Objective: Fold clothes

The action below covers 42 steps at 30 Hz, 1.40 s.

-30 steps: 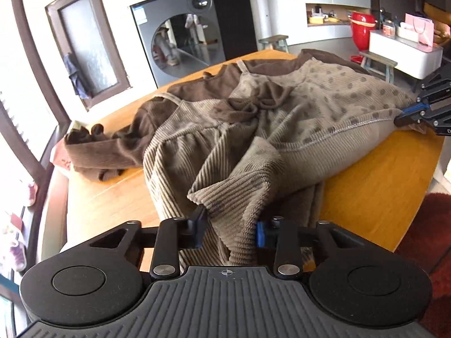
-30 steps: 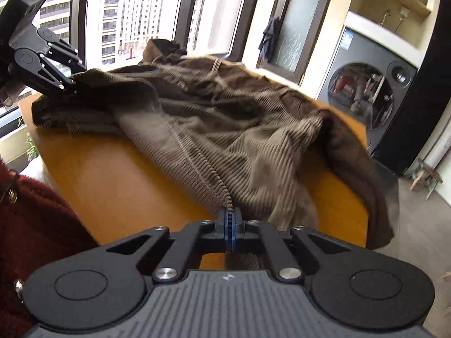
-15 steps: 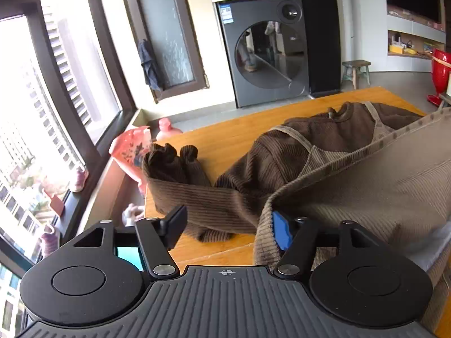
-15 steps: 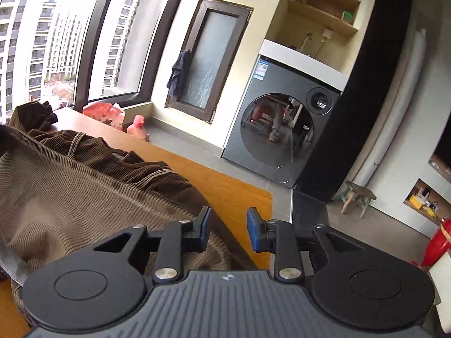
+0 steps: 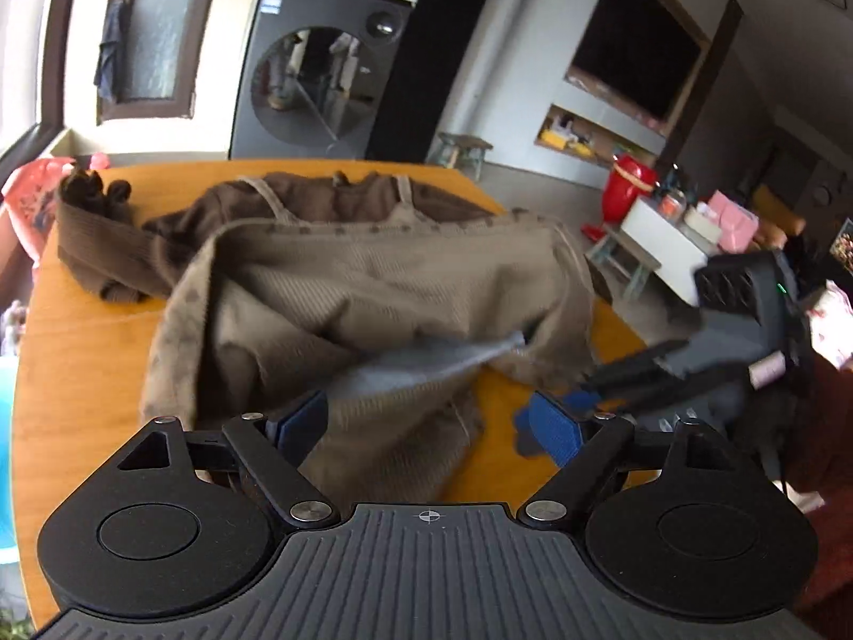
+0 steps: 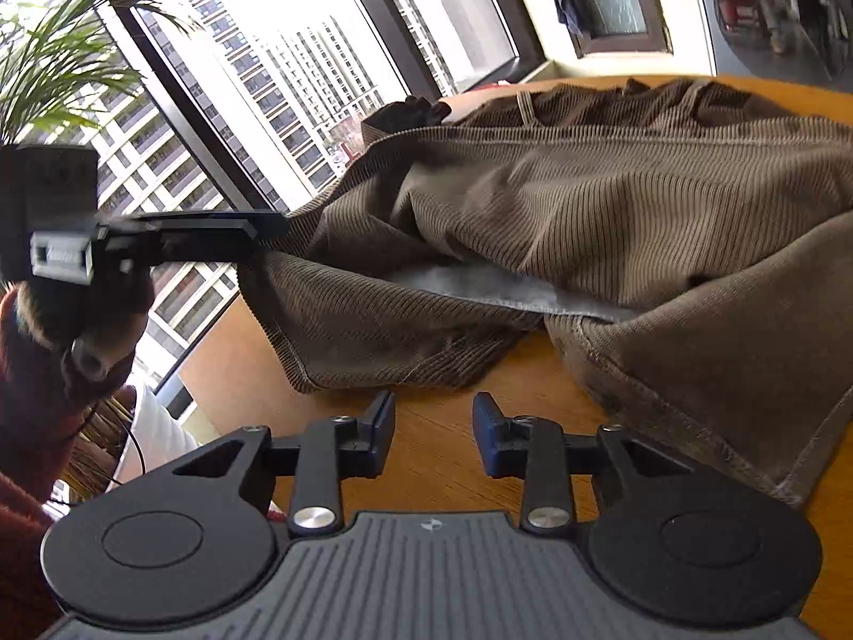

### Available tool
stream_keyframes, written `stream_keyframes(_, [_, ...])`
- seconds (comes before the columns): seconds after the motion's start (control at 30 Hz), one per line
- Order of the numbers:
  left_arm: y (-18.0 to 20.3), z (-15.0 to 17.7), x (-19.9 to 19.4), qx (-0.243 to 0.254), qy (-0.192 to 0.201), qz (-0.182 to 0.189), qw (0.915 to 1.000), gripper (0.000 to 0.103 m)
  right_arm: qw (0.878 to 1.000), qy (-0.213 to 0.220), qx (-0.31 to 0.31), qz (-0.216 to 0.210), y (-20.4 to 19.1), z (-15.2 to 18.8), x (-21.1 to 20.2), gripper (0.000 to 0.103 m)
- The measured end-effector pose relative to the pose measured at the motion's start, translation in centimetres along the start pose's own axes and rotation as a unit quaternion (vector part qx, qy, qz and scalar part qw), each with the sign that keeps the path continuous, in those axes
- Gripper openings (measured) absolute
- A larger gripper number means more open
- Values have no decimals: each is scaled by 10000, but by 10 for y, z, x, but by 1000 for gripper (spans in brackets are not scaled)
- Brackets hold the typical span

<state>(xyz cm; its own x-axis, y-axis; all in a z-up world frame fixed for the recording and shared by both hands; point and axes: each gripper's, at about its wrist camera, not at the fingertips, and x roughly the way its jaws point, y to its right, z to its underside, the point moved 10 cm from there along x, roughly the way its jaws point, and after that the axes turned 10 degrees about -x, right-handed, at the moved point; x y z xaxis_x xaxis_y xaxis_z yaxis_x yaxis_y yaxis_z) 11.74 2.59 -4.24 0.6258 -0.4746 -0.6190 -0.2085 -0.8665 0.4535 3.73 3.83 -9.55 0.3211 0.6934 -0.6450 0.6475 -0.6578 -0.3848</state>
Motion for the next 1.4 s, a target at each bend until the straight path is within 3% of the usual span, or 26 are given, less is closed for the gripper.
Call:
stream_keyframes(0.07, [4,24,-3,-160,-215,149,9995,88,9998,2,175,9,3,-2,8,32])
stream_keyframes(0.13, [-3,37,-5,-270,-242,-22,9993,91,9998,94,85,173,7,-6,6,32])
stream_keyframes(0.3, [-32,50,2,-881,-235,-116,9958,94,9861,500,-1020,1213,24,-11,-51,32])
stream_keyframes(0.37, [-37,47,11,-1018,-156,24,9947,94,9835,576,-841,1494,47,-6,-76,33])
stream_keyframes(0.57, [3,24,41,-1078,-29,1542,9821,96,9891,658,170,1305,89,20,-84,33])
stream_keyframes(0.63, [22,22,48,-1156,-124,2139,9699,98,9887,683,509,1233,103,29,-86,33])
stream_keyframes(0.73, [53,23,55,-1475,-363,3054,9400,98,9910,668,377,1099,89,32,-78,36])
stream_keyframes(0.8, [69,26,54,-1498,-490,3389,9275,98,9928,582,395,973,78,35,-75,37])
stream_keyframes(0.9, [89,31,33,-1169,-524,3702,9201,100,9970,366,303,609,51,49,-73,37])
stream_keyframes(0.97, [93,29,12,-917,-322,3762,9214,103,9988,221,240,361,33,59,-72,38])
stream_keyframes(1.03, [87,19,-7,-690,18,3521,9334,103,9998,75,111,110,13,66,-72,40])
stream_keyframes(1.1, [76,5,-23,-528,399,3158,9465,103,9987,320,-120,382,17,47,-86,43])
stream_keyframes(1.17, [52,-17,-24,-444,742,2154,9727,103,9953,584,-357,681,22,26,-101,47])
stream_keyframes(1.23, [25,-35,-15,-333,930,883,9912,103,9898,846,-592,978,27,5,-116,51])
stream_keyframes(1.27, [11,-43,-7,-273,958,181,9949,103,9828,962,-723,1402,40,-9,-123,51])
stream_keyframes(1.33, [-13,-58,13,-217,924,-928,9911,103,9638,1124,-958,2218,65,-34,-132,51])
stream_keyframes(1.4, [-27,-68,33,-249,850,-1447,9855,103,9485,1171,-1087,2734,87,-54,-133,50])
